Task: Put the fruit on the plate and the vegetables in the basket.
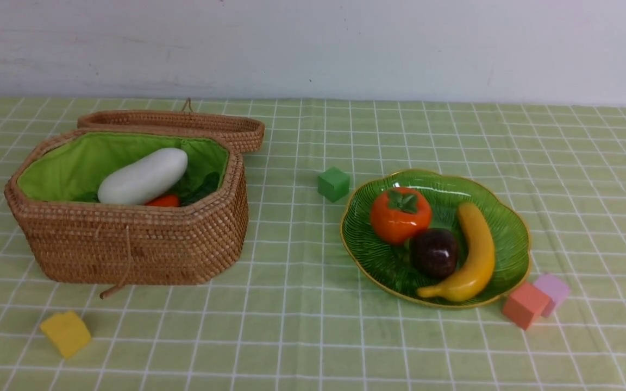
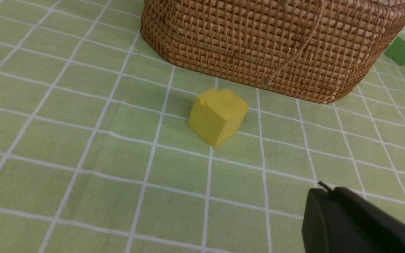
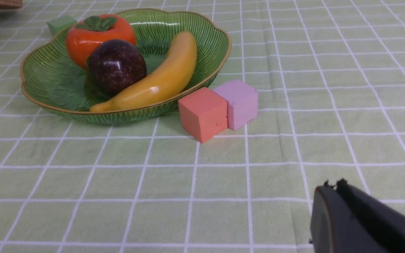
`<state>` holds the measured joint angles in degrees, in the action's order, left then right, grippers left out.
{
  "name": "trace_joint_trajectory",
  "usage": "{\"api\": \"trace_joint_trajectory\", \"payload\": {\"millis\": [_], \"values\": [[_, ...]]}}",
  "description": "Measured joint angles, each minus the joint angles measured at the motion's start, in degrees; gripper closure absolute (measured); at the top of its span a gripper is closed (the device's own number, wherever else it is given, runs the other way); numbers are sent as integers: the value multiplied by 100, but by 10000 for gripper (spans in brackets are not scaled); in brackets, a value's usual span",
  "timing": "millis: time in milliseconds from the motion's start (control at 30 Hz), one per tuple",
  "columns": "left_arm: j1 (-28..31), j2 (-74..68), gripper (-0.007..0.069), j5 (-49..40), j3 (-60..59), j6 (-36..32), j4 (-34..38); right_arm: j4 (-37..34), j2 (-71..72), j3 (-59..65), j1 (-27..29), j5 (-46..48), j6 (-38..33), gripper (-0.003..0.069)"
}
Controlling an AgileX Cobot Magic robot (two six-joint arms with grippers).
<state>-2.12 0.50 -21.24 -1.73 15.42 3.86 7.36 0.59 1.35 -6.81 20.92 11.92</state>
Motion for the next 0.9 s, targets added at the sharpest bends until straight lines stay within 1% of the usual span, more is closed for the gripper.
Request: {"api": "trace_joint_trajectory", "payload": {"millis": [900], "values": [[4,0,638,5,0,0,19,0,0,0,0,0,0,612]]}}
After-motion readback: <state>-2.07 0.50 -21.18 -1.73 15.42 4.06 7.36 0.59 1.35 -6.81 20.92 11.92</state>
